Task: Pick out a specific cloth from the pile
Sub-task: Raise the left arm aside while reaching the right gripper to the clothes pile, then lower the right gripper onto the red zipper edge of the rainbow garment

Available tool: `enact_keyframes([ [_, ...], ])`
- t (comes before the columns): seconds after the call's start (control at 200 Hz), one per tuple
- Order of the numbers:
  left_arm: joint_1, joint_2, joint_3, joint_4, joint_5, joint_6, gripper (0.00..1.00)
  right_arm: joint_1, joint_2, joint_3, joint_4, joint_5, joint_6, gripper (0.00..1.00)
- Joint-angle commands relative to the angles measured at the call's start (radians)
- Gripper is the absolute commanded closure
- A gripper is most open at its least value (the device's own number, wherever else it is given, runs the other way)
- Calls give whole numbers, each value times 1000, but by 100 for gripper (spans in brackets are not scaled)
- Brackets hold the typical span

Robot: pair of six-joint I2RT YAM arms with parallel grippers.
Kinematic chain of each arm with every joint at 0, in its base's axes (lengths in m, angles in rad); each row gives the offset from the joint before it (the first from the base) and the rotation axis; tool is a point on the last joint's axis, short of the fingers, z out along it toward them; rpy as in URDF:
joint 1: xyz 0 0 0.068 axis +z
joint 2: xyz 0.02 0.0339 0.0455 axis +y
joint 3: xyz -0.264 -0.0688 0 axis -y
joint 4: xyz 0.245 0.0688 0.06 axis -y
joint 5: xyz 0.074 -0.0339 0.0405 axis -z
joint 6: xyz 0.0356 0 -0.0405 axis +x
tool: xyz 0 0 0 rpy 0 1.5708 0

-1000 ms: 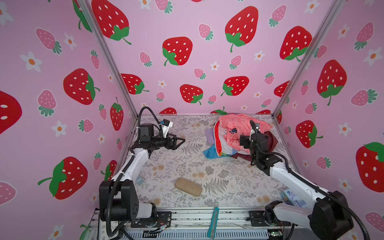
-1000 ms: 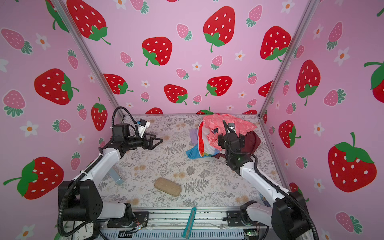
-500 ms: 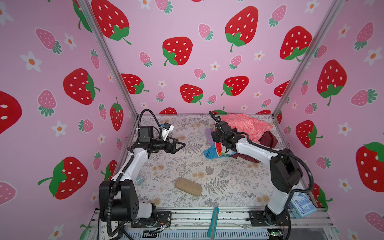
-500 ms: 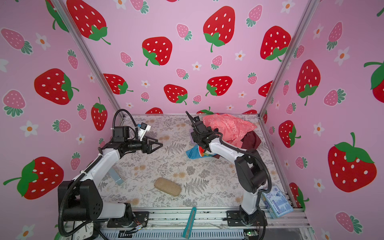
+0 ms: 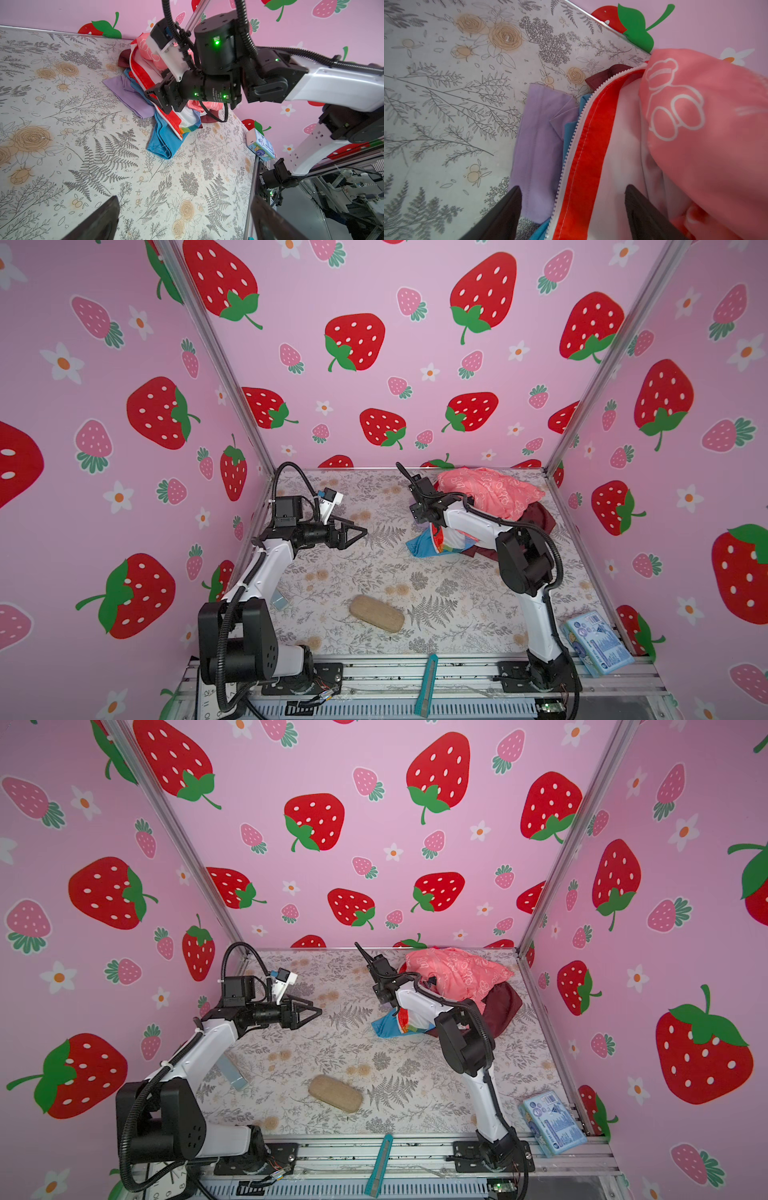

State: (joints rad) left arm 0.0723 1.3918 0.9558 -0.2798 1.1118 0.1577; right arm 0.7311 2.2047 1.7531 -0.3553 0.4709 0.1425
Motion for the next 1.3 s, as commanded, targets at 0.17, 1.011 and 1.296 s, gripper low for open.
enact_keyframes([
  [0.17,6,-13,-5,13,60,27,1,2,95,111,-97,32,-12,34],
  [1.011,14,19,15,7,104,25,1,-47,161,104,-108,103,49,39],
  [1.296,26,30,24,11,132,23,1,-54,155,73,-99,110,75,34],
])
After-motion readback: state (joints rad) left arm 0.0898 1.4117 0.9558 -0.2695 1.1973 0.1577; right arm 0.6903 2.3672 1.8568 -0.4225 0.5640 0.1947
